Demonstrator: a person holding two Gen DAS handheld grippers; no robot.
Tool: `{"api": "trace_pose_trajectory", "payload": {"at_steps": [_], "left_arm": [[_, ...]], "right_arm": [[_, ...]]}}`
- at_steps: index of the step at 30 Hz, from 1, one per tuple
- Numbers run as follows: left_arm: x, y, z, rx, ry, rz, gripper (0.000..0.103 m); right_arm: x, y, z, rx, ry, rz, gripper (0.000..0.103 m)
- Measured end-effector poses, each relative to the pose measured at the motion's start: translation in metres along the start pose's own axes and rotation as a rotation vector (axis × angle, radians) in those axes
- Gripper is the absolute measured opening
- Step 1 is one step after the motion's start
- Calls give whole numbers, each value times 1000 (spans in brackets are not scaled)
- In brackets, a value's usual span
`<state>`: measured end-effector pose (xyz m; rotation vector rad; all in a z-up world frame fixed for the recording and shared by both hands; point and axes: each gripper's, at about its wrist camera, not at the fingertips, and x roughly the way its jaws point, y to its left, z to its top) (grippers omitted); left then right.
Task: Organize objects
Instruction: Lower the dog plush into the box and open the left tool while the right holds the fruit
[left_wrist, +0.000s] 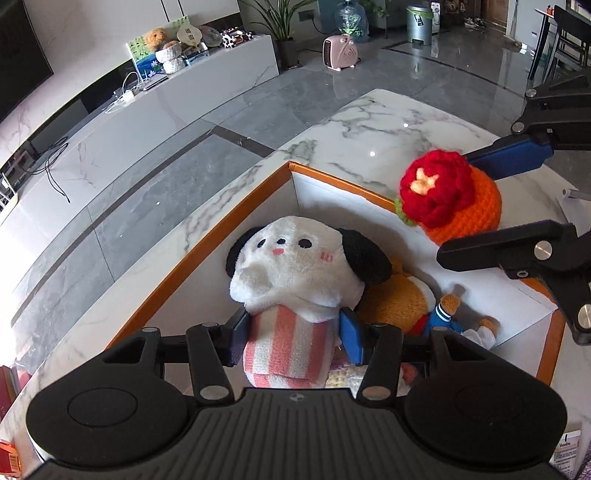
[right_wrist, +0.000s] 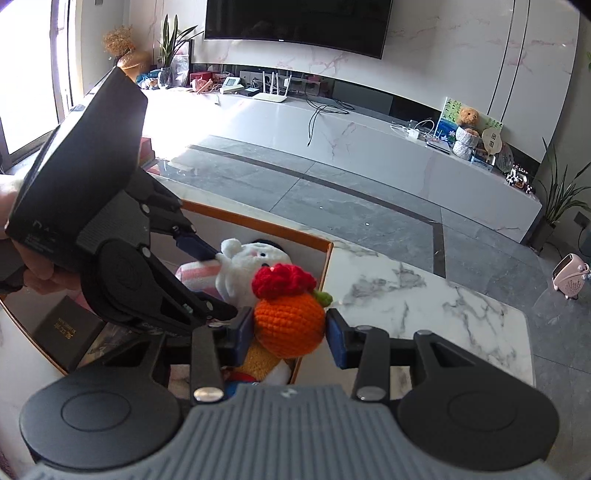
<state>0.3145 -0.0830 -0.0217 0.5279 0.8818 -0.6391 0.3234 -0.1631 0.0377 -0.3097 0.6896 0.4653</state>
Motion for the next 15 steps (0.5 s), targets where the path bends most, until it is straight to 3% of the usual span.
{"api": "trace_pose_trajectory", "payload": {"at_steps": [8,12,15], "left_arm": [[11,26,-2,-130,35,-66,67],[0,35,-5,-160,-8,-75,70],[-16,35,-7,-166,-70,-36,68]], "right_arm": [[0,3,-2,1,6,5,44],[0,4,-4,-8,9,2,44],[0,5,-5,-15,11,-6,44]]}}
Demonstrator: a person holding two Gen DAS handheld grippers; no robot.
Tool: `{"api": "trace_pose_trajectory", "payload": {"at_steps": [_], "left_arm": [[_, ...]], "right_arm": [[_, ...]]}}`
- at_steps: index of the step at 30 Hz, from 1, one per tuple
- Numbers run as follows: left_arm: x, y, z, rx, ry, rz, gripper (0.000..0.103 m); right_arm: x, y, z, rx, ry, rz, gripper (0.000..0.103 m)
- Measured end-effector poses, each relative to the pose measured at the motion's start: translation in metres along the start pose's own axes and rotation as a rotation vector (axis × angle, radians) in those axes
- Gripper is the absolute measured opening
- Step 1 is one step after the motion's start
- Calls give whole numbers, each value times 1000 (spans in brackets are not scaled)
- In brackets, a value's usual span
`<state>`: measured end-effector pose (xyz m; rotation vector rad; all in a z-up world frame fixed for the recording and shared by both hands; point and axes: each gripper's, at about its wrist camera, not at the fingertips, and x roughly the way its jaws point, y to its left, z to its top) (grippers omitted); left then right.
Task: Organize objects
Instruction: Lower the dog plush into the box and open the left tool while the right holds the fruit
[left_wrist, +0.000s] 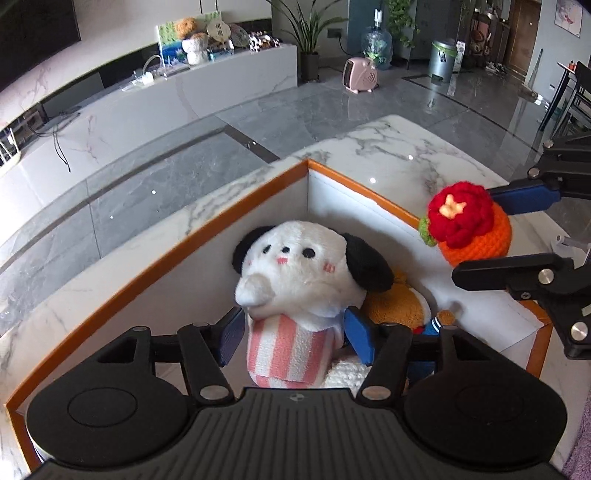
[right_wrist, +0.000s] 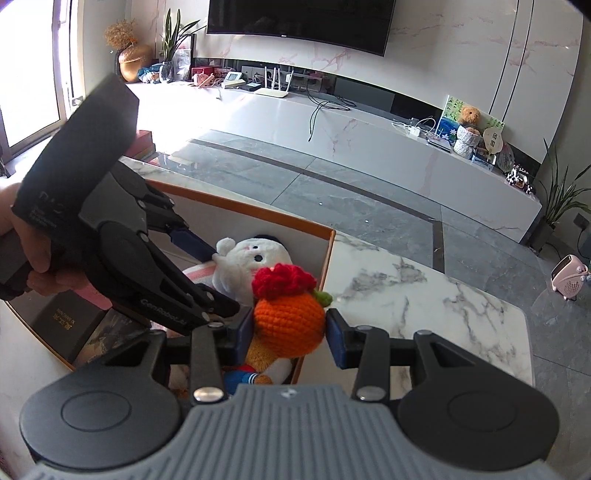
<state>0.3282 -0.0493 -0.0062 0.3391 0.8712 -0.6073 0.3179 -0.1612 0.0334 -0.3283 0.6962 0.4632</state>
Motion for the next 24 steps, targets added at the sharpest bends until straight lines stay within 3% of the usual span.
{"api": "trace_pose_trajectory", "payload": {"at_steps": [3,5,7,8,10,13,16,19,24], "left_arm": [[-16,2,5,-22,-58,-21,54],[-17,1,10,-35,-89,9,46],[-9,1,15,-44,-74,17,30],[-2,2,15,-68,-49,10,28],[7,5,12,-95,-20,14,14],[16,12,2,-138,18,23,10],[14,19,-5,-182,-6,-12,10],[12,18,-3,-180,-9,-1,11],[-22,19,-8,-218,-43,-4,12]], "right_arm": [[-2,-1,1,3,-7,-2,44],[-1,0,5,1,-11,-3,44],[2,1,8,1,-14,-2,44],[3,1,10,3,-14,-3,44],[5,2,12,9,-10,-6,44],[4,4,12,1,-9,-1,44],[6,7,10,-11,1,-2,44],[11,9,9,-11,14,3,44],[4,13,12,-7,1,26,44]]}}
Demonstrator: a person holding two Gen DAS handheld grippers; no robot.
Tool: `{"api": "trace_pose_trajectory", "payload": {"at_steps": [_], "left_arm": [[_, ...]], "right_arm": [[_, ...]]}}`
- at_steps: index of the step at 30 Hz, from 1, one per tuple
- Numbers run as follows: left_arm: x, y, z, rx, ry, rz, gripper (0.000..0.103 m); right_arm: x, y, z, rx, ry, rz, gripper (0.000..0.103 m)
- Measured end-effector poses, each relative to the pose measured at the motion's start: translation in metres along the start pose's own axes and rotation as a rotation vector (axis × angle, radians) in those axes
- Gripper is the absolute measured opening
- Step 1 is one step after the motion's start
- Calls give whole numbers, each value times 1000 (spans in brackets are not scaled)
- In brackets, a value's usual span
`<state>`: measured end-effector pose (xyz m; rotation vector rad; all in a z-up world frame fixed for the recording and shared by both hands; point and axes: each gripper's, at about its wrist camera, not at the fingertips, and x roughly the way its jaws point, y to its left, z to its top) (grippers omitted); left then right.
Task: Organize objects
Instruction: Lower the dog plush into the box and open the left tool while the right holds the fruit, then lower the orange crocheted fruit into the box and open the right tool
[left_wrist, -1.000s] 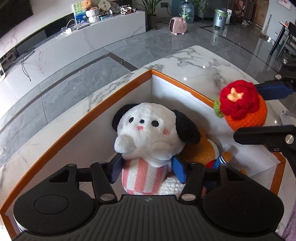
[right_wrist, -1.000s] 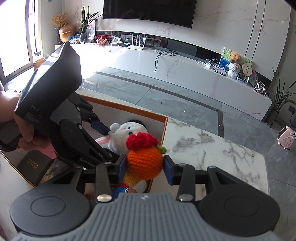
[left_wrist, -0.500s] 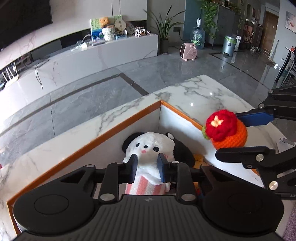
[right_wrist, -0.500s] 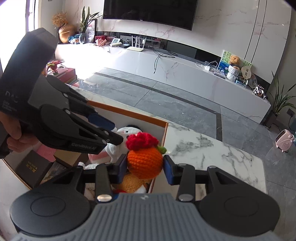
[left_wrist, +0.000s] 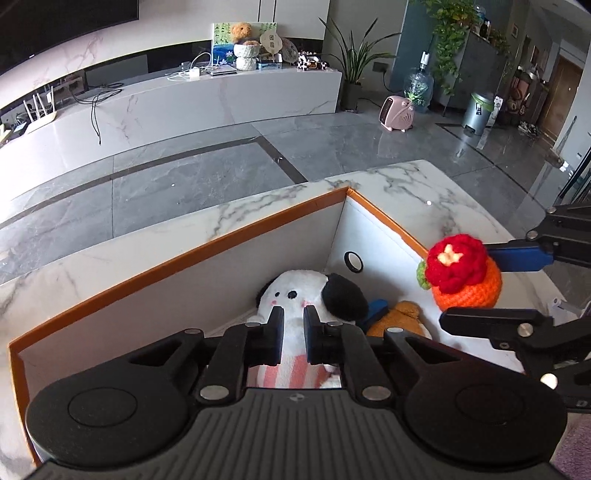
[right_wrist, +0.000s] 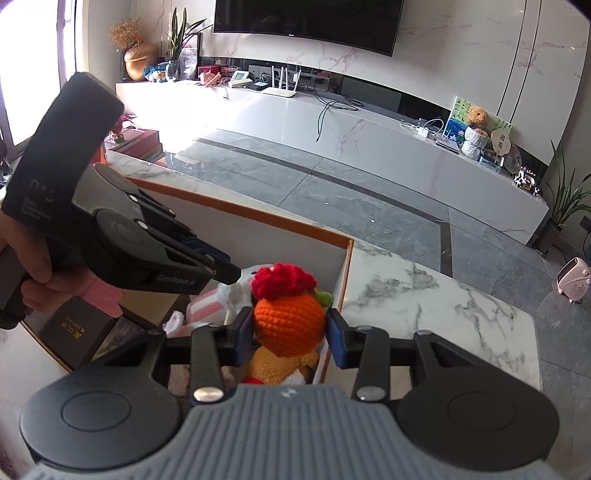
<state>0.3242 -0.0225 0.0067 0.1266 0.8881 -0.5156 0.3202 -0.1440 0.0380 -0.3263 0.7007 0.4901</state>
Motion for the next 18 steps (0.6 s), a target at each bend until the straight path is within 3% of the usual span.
{"api": "trace_pose_trajectory", "payload": {"at_steps": [7,10,13,15,18], "left_arm": [[-16,-1,-31,-137,170,-105,12],[-10,3,-36,-190,151,-117,12],[1,9,-37,-270,180,-183,12],[8,9,-39,-278,200,-180,12],[2,17,-39,-300,168,-181,12]], "right_arm": [[-8,13,3,-19,-7,8,44],[-10,18,3,-21,1,14,44],[-12,23,2,-21,17,22,44],[-13,25,2,-15,26,30,44],[-16,25,1,-2,35,43,44]]}}
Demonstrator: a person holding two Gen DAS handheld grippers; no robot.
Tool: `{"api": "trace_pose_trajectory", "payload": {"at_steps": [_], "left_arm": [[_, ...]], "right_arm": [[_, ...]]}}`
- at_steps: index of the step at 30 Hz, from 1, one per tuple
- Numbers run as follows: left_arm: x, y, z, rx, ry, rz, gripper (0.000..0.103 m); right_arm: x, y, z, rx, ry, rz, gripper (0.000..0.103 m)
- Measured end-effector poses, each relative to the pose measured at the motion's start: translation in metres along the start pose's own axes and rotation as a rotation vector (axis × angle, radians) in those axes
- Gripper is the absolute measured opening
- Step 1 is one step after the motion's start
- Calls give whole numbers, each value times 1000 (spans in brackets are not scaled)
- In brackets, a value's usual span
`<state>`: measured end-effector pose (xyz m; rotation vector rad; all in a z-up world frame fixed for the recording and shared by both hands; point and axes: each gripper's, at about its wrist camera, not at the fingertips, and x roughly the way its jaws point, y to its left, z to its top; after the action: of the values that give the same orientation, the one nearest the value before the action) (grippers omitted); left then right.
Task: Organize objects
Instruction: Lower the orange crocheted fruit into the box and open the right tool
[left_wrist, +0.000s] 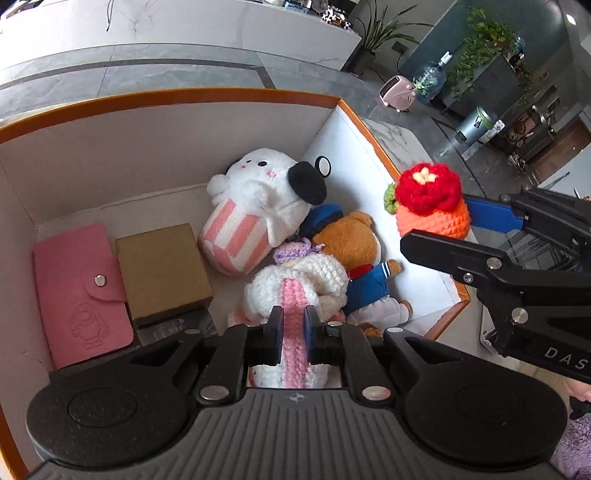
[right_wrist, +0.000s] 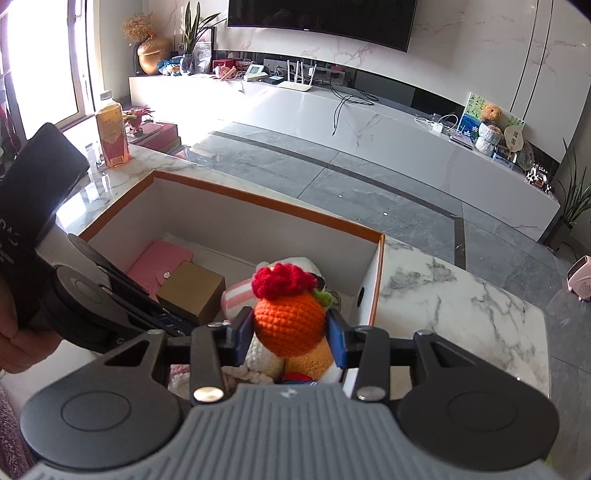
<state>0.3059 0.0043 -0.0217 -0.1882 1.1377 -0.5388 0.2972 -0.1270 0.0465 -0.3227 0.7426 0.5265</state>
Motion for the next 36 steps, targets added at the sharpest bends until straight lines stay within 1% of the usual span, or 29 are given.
{"api": "trace_pose_trajectory", "payload": {"at_steps": [2,4,7,10,12,14,18,21,23,26,30,32,33,34,35,36], "left_arm": [[-14,6,0,-22,-45,-16,13],[-31,11,0,-30,-97,-3,13],[-51,20,1,-29,-157,60,13],[-62,24,-6,-18,-189,133,13],[-64,28,-9,-25,-191,142,13],[-65,32,-16,-34,-190,148,13],[-64,38,-25,-30,-175,145,13],[-65,43,-30,-33,-167,136,13],[-64,45,-31,-35,-165,133,13],[-63,46,-32,-28,-167,129,13],[-61,46,-35,-31,-165,119,13],[-59,45,-35,-31,-160,120,13],[-58,45,-36,-32,-157,122,13],[-58,45,-36,-33,-155,124,13],[-58,45,-36,-32,-153,126,13],[-58,45,-36,-32,-150,128,13]], "right_arm": [[0,1,1,12,8,19,44],[1,4,3,17,15,42,44],[7,14,8,11,24,75,44],[20,26,14,21,44,127,44],[33,32,17,40,73,166,44],[50,38,18,46,105,183,44],[75,47,16,41,161,186,44],[84,52,15,19,180,175,45],[85,55,15,-7,182,162,46],[81,56,15,-34,177,144,52],[71,52,21,-26,146,161,53],[68,51,27,-18,124,154,52],[68,51,29,-16,118,149,50],[70,50,30,-14,118,145,45],[73,50,31,-9,126,144,32],[76,49,32,0,139,150,25]]}}
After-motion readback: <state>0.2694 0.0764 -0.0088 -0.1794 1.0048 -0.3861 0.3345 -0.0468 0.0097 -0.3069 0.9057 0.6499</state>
